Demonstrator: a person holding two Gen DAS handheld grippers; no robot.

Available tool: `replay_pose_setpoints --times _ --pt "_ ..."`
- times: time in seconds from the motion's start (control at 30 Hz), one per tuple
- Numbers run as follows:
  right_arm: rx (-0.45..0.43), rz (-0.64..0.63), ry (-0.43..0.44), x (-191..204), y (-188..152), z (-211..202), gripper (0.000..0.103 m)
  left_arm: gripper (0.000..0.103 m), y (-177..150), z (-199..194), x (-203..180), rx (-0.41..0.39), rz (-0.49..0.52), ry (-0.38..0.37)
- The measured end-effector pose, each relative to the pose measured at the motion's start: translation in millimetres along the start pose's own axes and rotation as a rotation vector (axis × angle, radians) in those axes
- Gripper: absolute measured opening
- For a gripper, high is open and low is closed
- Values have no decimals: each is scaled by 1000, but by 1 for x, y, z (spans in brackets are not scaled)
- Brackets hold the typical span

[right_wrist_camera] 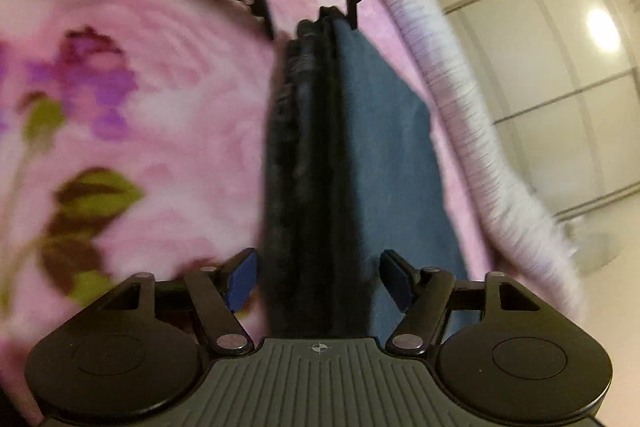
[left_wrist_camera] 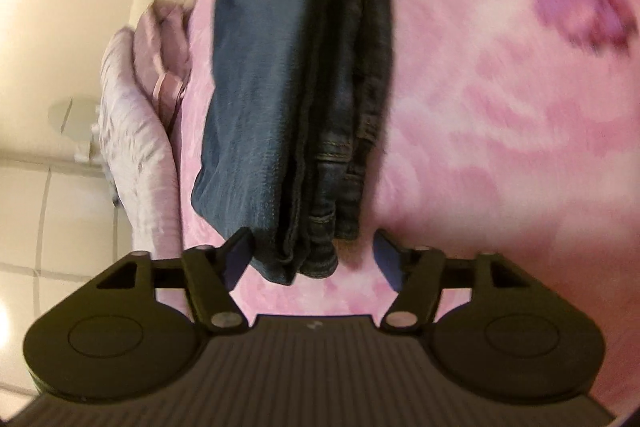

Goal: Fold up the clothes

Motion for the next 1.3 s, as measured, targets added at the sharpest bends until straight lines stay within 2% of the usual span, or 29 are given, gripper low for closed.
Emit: replay_pose_setpoints --times 0.03,0.07,0.1,0.23,0.3,0.33,0.4,0.43,0.5,0.57,0.6,0.67,0.77,0.83,0.93,0.97,1.03,1.1,1.2,1.3 --pt "-7 11 8 -5 -3 2 33 74 4 -3 4 -12 -31 4" --pt "-16 31 20 -10 -5 2 28 82 9 -7 7 -25 -57 10" --pt "-24 57 25 -17 -6 -1 28 89 14 -10 7 -41 -59 19" --pt "-54 172 22 -59 -4 -21 25 93 37 -1 1 -70 34 82" --pt "-55 210 16 -74 -7 -30 25 93 45 18 -1 -27 77 126" --pt "-53 225 14 -79 -10 -34 25 92 48 26 -1 -5 92 138" --pt "-35 229 15 -81 -18 -41 25 75 53 37 -2 21 104 129" --pt "-30 223 24 -77 -24 -44 26 71 56 37 -1 14 89 109" --pt "-31 198 43 -63 -36 -49 28 53 60 36 -3 21 68 82" --pt "-40 144 32 -43 -44 -58 33 47 61 31 -6 37 58 76" --pt "-35 119 16 -34 -48 -59 35 46 61 29 -7 45 50 72" --pt "-9 81 -31 -21 -60 -54 47 45 61 27 -4 55 16 62" --pt "35 -3 -118 -11 -81 -38 56 44 65 27 7 62 -36 41" --pt "25 -23 -131 -15 -91 -30 58 44 67 29 14 64 -43 28" --pt "31 -28 -103 -29 -97 -21 55 43 68 18 10 68 -49 27" --pt "45 -21 -92 -34 -97 -19 40 43 71 17 14 67 -62 29" --pt "48 -2 -95 -44 -96 -30 37 43 81 4 11 71 -82 33" --pt "46 25 -101 -52 -95 -44 37 44 95 -8 5 69 -105 39" --pt "62 55 -83 -42 -100 -55 37 48 107 -8 -22 79 -85 52" --pt "72 -12 -84 -22 -102 -44 39 50 109 -5 -44 99 -50 93"
Point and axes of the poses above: each gripper's, at about its wrist camera, not at the fingertips, and z roughly the way its jaws point, x to its left, y to its top, the point moved 4 cm from there along z, roughly the way its jaws point, and after that the axes turned 12 degrees about -x, right-handed, at the moved point
